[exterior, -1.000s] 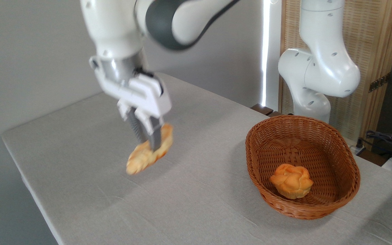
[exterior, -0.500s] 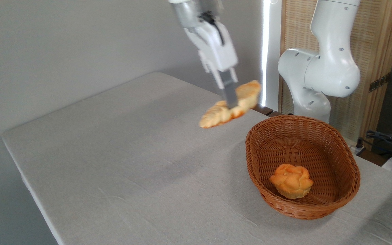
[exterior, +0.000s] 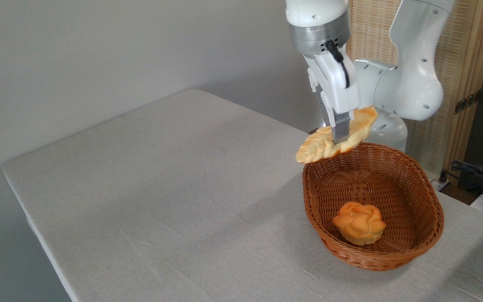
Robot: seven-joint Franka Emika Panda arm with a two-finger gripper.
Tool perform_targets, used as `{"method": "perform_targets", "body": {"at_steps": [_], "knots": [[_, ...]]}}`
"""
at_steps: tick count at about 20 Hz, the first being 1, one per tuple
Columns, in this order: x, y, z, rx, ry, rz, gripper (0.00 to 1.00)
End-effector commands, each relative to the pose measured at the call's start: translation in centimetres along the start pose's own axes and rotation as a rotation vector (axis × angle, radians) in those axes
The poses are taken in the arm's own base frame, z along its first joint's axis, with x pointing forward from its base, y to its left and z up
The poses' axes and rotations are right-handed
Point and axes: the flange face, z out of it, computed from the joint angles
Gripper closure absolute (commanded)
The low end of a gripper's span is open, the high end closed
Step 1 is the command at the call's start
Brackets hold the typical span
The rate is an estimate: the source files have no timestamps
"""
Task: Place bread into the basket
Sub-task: 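Lower the roll into the basket beside the bun and open the gripper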
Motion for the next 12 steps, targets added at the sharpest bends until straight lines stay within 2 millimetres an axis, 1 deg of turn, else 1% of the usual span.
{"method": "perform_targets", "body": {"at_steps": [1,5,12], "knots": [[0.62,0.32,0.68,-0.051,-0.008,0.063,0.00],[0.95,0.30,0.67,-0.050,-0.011,0.073,0.00],[0.97,0.26,0.71,-0.051,-0.011,0.073,0.00]]}}
